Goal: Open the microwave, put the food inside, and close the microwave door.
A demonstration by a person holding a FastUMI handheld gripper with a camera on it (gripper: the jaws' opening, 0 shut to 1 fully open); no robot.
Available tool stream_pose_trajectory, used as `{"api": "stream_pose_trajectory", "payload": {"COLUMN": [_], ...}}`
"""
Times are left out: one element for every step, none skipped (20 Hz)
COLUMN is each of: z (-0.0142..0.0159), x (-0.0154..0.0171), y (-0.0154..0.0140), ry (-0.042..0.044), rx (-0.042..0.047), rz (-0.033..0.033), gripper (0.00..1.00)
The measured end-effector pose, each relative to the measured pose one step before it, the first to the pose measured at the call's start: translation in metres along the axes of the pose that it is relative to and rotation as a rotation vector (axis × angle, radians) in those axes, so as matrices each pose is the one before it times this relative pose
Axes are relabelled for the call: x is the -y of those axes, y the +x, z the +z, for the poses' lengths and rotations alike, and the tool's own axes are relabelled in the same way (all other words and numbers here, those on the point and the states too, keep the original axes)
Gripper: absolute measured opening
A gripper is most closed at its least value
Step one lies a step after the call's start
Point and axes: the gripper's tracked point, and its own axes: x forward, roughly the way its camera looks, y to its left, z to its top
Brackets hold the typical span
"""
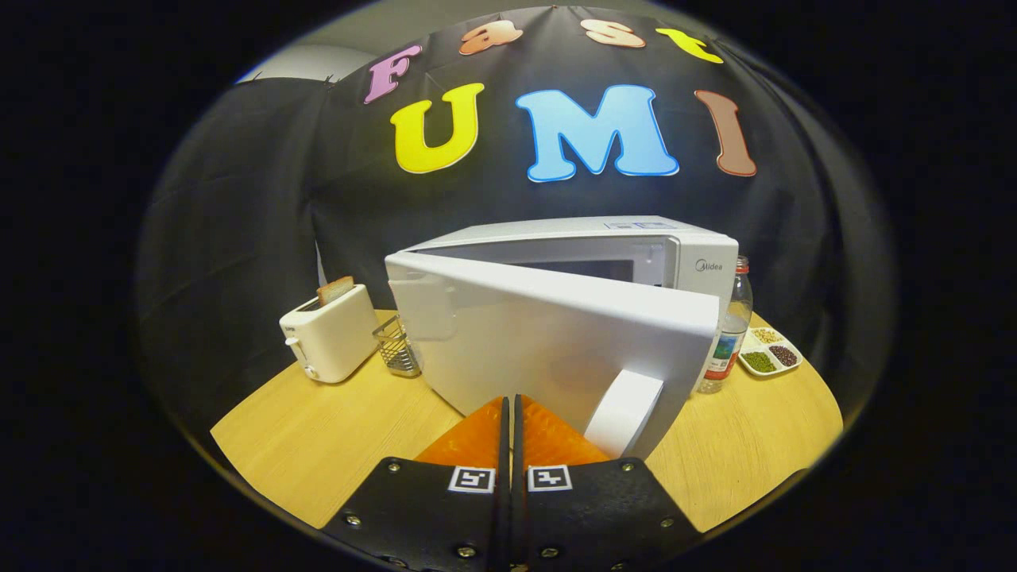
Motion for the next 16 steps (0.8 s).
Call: {"api": "stream_pose_trajectory", "payload": {"z": [0.00095,0.00230,0.00252,0.00203,0.00271,0.00288,0.00291,0.00283,0.00210,0.00233,0.00324,0.00246,0.00245,0.00266,0.00249,0.00237], "x": [0.00543,0.00513,0.00536,0.00409,0.00565,0.00406,0.00533,0.00332,0.00382,0.00431,0.00370,0.00329,0.00329,0.00342,0.00342,0.00299], "y": [0.00313,0.00378,0.00392,0.00314,0.00568,0.00498,0.00503,0.00401,0.00458,0.00525,0.00557,0.00462,0.00474,0.00413,0.00587,0.00479], "ry": [0.00107,0.00331,0.00490,0.00237,0.00057,0.00151,0.00461,0.00600,0.00526,0.00023,-0.00067,0.00178,0.00325,0.00278,0.00140,0.00024], "rx": [0.00141,0.00184,0.00249,0.00163,0.00217,0.00197,0.00278,0.00364,0.00199,0.00243,0.00287,0.00238,0.00267,0.00215,0.00236,0.00259], "rz": [-0.00675,-0.00551,-0.00554,-0.00533,-0.00761,-0.00649,-0.00655,-0.00228,-0.00592,-0.00877,-0.00668,-0.00496,-0.00413,-0.00433,-0.00764,-0.00531], "gripper": [0.01,0.01,0.01,0.01,0.01,0.01,0.01,0.01,0.01,0.01,0.01,0.01,0.01,0.01,0.01,0.01]}}
